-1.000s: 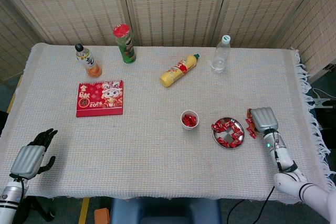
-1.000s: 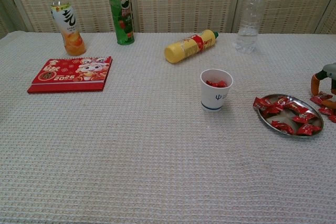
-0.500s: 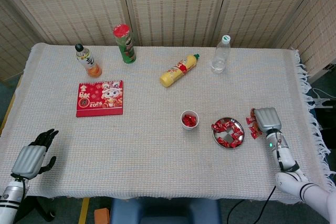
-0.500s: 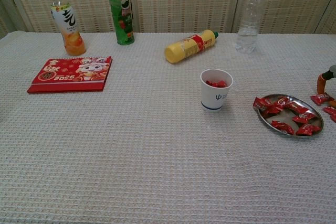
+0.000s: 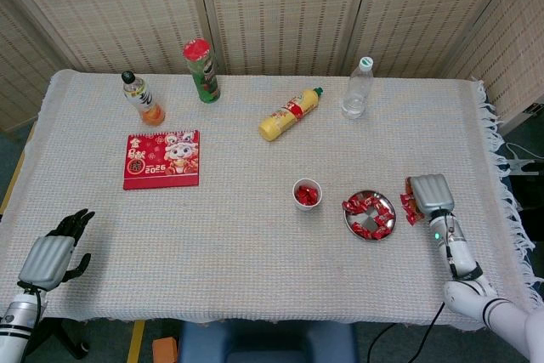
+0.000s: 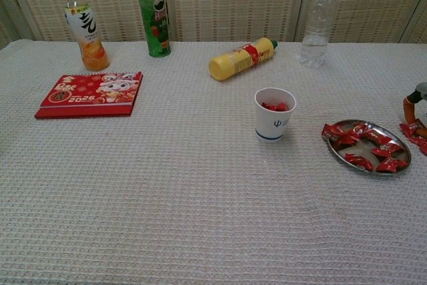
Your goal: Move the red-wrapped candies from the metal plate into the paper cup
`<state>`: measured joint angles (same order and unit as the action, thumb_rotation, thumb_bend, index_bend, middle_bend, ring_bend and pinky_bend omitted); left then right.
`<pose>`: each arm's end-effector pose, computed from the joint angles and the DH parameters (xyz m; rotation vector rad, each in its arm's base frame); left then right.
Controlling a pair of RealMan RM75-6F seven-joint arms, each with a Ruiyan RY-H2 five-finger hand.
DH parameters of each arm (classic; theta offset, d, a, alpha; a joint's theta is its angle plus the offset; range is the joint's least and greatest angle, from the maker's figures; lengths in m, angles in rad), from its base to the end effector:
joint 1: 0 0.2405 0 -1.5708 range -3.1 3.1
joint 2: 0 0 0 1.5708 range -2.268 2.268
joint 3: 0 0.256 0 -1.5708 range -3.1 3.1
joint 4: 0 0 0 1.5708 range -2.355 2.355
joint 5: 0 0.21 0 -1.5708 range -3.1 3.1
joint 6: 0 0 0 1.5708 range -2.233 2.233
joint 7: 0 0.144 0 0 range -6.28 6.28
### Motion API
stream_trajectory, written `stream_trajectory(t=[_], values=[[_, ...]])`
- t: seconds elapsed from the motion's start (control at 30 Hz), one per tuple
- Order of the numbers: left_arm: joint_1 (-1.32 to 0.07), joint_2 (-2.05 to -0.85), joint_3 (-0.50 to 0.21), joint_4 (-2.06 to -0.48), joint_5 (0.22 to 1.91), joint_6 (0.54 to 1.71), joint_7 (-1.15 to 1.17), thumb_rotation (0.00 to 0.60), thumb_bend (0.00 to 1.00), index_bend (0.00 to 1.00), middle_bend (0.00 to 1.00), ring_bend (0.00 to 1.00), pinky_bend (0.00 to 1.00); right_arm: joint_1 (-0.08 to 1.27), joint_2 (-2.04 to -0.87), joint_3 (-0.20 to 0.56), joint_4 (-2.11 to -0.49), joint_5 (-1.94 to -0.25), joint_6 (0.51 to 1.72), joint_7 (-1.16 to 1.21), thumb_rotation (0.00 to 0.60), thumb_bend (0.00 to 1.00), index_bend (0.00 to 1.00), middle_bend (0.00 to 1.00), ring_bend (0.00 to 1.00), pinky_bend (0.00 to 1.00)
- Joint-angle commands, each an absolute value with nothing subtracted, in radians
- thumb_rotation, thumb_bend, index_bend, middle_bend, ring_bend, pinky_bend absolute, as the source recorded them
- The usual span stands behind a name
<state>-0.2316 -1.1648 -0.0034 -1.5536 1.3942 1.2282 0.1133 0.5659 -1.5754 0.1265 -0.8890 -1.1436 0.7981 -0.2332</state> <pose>-0.3223 0.2141 0.1162 -1.5881 -0.9714 -0.6765 -0.3441 -0.3609 0.0376 1.6475 -0.8764 0.3975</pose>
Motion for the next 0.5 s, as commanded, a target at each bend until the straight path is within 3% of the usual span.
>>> stream_trajectory(t=[0.03, 0.2, 0.5], values=[[-0.231, -1.165, -0.003, -1.554, 1.395, 1.229, 0.113, 0.600, 0.44, 0.00, 0.00, 0.08, 0.36, 0.563, -1.571, 0.130, -0.898, -1.149, 0.808, -0.223, 0.600, 0.31, 0.57, 1.00, 0.99, 1.00], [-0.230, -1.164, -0.002, -1.556, 1.399, 1.232, 0.112, 0.600, 0.44, 0.00, 0.00, 0.08, 0.36, 0.556, -1.538, 0.153, -0.956, -1.168, 0.853, -0.171, 0.600, 0.31, 0.57, 1.00, 0.99, 1.00], [-0.230, -1.159, -0.001, -1.557, 1.409, 1.237, 0.096, 0.600, 0.44, 0.00, 0.00, 0.08, 0.36, 0.569, -1.414, 0.228, -1.289, -1.198, 0.887, -0.016, 0.600, 0.31, 0.59, 1.00, 0.99, 1.00]])
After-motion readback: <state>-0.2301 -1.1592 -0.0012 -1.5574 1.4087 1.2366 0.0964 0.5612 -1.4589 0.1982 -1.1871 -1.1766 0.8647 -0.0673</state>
